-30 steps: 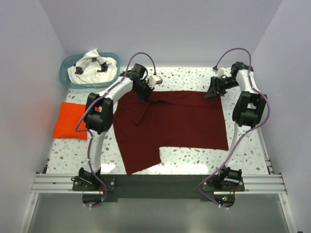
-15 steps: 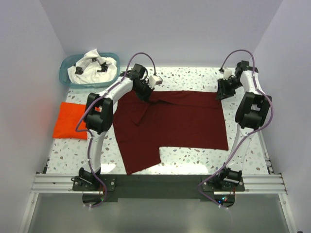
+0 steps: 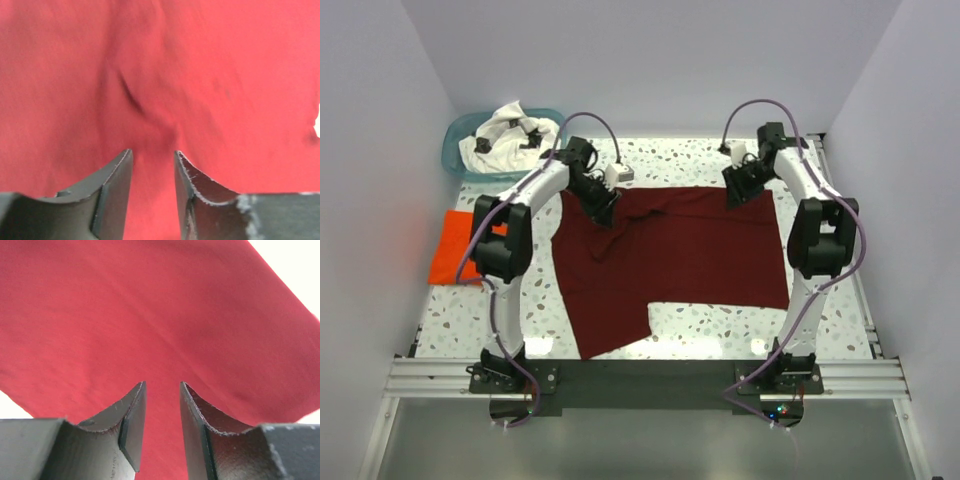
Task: Fold and stack the t-shirts
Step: Fold the tshirt
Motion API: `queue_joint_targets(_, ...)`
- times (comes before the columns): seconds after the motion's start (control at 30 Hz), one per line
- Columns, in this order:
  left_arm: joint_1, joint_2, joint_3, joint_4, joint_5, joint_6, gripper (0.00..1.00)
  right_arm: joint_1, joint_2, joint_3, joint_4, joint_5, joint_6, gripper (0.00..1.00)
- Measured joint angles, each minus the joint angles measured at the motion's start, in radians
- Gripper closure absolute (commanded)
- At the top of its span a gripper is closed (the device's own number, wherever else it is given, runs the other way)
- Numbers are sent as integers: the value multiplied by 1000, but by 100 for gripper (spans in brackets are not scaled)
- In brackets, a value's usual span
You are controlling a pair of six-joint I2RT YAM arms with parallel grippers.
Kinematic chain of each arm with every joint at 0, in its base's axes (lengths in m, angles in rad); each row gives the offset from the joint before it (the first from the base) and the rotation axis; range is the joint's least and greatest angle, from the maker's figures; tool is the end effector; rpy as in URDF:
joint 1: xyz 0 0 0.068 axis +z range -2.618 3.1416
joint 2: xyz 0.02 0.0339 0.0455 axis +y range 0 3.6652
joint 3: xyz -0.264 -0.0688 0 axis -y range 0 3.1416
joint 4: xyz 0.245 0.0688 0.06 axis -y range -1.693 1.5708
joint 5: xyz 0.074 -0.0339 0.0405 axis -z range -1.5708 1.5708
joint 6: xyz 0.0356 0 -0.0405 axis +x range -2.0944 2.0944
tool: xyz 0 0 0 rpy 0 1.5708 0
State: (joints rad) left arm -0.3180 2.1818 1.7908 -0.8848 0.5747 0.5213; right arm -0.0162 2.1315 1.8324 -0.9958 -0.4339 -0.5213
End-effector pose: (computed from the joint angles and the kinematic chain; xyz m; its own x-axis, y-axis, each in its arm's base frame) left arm 0.4224 -0.1594 0.1924 -0.5827 0.6319 -0.5111 0.8104 0.4995 -0.3062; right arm 0.4413 0.0078 0.2199 -0.7846 -0.4392 -0.4377 -0.5657 0.7961 0.2151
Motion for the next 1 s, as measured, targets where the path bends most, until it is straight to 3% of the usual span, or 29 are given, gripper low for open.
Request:
queue_joint_targets(0.13, 43, -200, -215, -12, 27, 76, 50, 103, -70, -49, 69, -62, 8, 67)
queue_joint_targets(0.27, 5, -363, -393, 21, -14, 108, 49, 170, -90, -75, 114, -113, 33, 71)
queue_joint_targets(0.47, -126, -362, -490, 151, -164, 92, 49, 219, -89, -89, 165, -142, 85, 71)
queue_joint_targets(0.6, -149, -322, -490, 208, -253, 81, 51, 222, -81, -82, 176, -151, 102, 71)
queue_joint_targets(0.77, -147, -264, -452, 226, -344, 84, 68, 222, -70, -81, 179, -152, 102, 71)
queue_joint_targets(0.83, -147, -245, -430, 225, -367, 89, 84, 220, -70, -81, 179, -152, 98, 71)
queue_joint_targets(0.93, -147, -227, -407, 225, -389, 96, 100, 219, -69, -81, 176, -151, 90, 72)
queue_joint_targets(1.0, -144, -227, -399, 221, -396, 101, 100, 218, -69, -81, 173, -149, 83, 73)
